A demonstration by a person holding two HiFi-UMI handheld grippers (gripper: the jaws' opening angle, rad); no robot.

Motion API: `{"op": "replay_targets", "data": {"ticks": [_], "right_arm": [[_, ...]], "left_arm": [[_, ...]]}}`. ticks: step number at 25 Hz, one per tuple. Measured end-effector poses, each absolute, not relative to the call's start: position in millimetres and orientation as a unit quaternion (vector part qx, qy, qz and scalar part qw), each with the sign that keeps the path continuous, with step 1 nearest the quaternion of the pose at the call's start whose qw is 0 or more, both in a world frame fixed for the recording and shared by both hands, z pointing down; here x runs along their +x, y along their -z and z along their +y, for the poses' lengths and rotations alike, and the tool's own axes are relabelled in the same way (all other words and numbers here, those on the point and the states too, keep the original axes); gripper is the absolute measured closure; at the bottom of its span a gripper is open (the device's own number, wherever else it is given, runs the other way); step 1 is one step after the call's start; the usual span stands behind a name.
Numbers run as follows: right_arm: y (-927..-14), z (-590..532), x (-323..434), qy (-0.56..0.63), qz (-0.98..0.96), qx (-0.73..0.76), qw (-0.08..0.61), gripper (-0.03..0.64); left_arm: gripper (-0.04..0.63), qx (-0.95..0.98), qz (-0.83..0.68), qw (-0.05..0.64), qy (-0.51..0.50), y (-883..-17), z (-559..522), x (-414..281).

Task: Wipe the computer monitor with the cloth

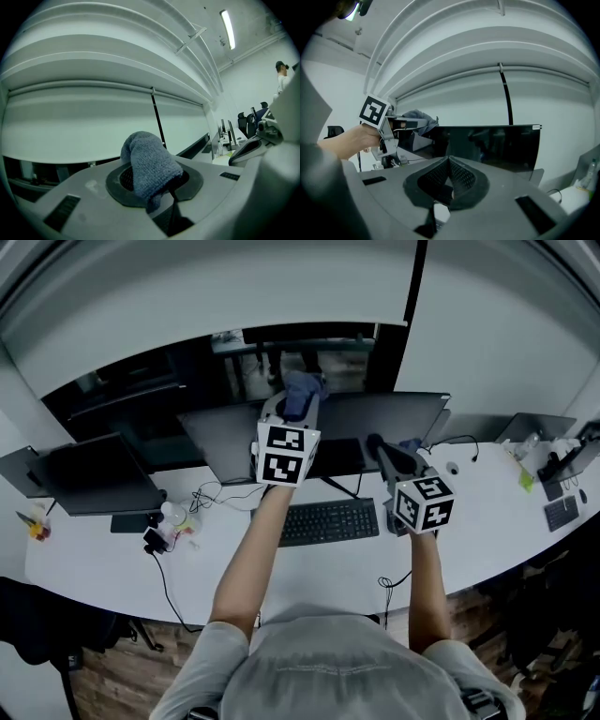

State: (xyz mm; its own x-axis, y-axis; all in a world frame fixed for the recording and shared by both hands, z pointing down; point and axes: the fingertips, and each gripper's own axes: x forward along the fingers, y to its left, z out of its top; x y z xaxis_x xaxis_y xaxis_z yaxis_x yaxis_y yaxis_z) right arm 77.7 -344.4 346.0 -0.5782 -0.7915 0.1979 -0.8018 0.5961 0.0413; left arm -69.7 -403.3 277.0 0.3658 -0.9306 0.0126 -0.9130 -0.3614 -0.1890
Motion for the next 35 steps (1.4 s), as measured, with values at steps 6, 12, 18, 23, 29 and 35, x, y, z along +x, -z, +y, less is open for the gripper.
{"op": "replay_targets", "data": {"ticks": [6,12,18,23,29,35], "right_arm": [[-351,-339,16,-0.018,-0.904,0.416,0.1,0.615],[-362,-330,-45,-0.007,-0.913,0.396,0.101,0.615],[-363,-330,-90,-0.004,-0.921,0.377,0.096,0.615],[-365,-328,-120,0.001,-0.927,0.363,0.097,0.615],[-367,-328,-144,0.008,-0.932,0.348,0.104,0.615],[-368,-323,-151,0.014,-0.932,0.346,0.106,0.615]], "left_arm": [[0.515,-0.807,0.582,0.074,0.067,-280,-390,-136],[0.515,-0.79,0.604,0.078,0.075,-280,-378,-198],[0.515,-0.775,0.623,0.077,0.073,-284,-368,-251],[0.514,-0.766,0.634,0.076,0.071,-285,-359,-287],[0.515,-0.762,0.64,0.07,0.072,-285,-351,-320],[0.514,-0.754,0.649,0.069,0.069,-290,-345,-336]]}}
